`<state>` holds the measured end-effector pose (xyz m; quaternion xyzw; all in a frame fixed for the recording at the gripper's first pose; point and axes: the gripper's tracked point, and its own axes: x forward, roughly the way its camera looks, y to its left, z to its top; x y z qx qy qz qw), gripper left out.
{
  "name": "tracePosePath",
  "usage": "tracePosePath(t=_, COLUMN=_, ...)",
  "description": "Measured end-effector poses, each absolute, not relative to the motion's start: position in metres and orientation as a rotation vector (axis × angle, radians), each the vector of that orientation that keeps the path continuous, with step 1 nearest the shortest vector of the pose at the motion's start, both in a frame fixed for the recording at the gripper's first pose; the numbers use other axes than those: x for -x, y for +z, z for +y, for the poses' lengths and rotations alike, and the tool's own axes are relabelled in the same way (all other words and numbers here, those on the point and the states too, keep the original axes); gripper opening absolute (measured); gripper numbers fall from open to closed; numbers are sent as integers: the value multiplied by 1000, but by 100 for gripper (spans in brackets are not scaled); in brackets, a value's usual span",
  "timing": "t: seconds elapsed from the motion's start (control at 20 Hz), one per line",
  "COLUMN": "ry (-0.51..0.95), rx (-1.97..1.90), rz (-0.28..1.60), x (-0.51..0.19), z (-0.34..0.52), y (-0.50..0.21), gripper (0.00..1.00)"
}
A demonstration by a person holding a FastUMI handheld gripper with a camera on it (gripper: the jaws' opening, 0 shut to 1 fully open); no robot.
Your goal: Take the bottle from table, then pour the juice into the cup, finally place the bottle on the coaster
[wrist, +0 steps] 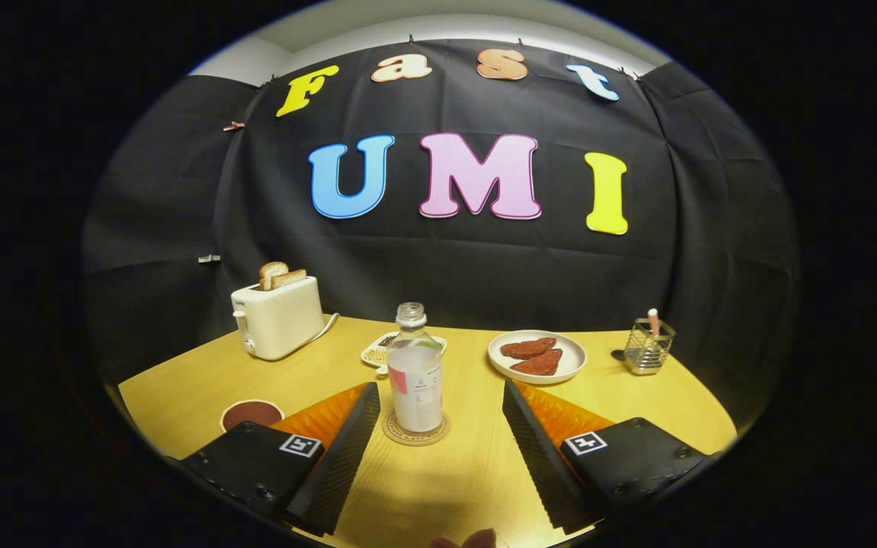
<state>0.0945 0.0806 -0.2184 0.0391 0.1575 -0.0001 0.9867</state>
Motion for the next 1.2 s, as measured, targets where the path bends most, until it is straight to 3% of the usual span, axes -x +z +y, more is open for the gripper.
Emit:
tracePosePath(t=0.75, ry=-170, rx=70, rz=220, x=-34, z=-24, y=-74, gripper=99)
tracePosePath(t=1.2, ry=-187, rx=43, rz=216, x=-8, z=-33, y=-55, gripper=97)
